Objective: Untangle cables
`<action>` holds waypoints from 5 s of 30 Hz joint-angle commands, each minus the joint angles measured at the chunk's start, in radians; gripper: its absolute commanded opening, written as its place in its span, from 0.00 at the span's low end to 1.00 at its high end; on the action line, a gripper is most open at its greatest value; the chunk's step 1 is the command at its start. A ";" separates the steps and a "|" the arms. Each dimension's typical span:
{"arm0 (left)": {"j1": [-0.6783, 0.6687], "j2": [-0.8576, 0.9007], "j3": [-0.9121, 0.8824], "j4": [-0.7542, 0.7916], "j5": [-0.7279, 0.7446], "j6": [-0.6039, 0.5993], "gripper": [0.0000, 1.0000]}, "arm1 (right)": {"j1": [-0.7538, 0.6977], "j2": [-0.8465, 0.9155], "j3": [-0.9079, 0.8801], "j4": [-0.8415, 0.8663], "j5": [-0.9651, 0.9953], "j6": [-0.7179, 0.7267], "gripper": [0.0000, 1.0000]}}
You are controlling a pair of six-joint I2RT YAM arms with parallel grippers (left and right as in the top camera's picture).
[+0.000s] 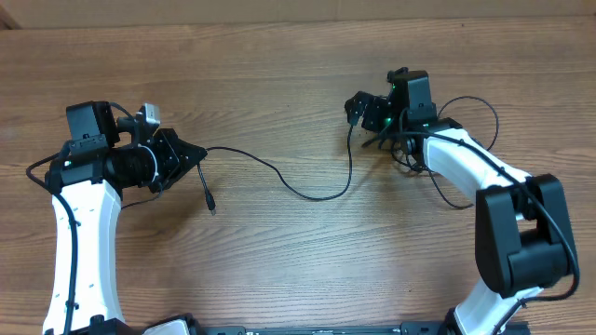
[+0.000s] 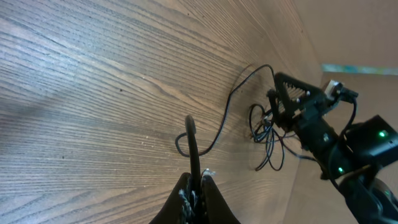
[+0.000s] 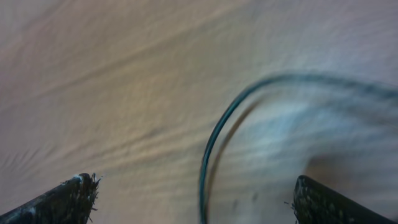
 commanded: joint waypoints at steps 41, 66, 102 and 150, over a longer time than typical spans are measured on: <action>-0.015 0.026 0.018 0.071 0.004 -0.185 0.04 | 0.075 0.138 0.043 0.185 -0.719 -0.156 0.07; -0.237 0.209 0.018 0.238 0.256 -0.290 0.05 | 0.380 0.019 0.043 -0.042 -0.185 -0.420 0.61; -0.237 0.209 0.018 0.153 -0.025 -0.263 1.00 | 0.354 -0.065 0.758 -0.880 0.179 -0.419 0.04; -0.237 0.209 0.018 0.032 -0.411 -0.211 1.00 | -1.246 0.088 0.777 -0.747 0.406 -0.240 0.04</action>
